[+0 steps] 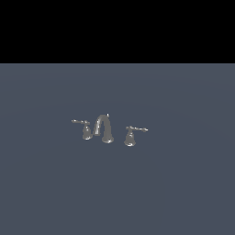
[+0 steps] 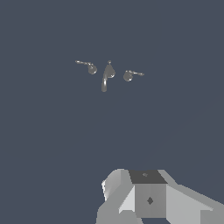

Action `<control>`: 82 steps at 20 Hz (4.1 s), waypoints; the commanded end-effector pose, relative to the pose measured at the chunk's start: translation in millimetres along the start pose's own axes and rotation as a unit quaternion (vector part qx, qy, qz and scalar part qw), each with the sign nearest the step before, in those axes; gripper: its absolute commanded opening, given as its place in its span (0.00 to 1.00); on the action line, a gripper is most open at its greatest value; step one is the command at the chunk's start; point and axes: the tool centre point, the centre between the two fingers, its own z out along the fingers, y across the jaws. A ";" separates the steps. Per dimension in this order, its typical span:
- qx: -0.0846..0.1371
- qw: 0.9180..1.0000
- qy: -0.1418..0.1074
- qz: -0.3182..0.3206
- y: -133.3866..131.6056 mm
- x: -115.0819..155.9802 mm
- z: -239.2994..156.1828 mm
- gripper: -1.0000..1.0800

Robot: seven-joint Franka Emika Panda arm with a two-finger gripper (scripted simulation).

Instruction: Turn on the faucet by rotating a designated handle.

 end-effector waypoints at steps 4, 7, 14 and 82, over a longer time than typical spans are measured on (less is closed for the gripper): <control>-0.003 1.000 0.001 0.000 -0.5 1.6 0.3 0.00; -0.010 1.000 0.005 0.001 -1.8 5.8 1.1 0.00; -0.016 1.000 0.007 0.000 -2.3 7.9 1.4 0.00; -0.006 0.671 -0.040 0.740 -140.9 287.5 391.5 0.00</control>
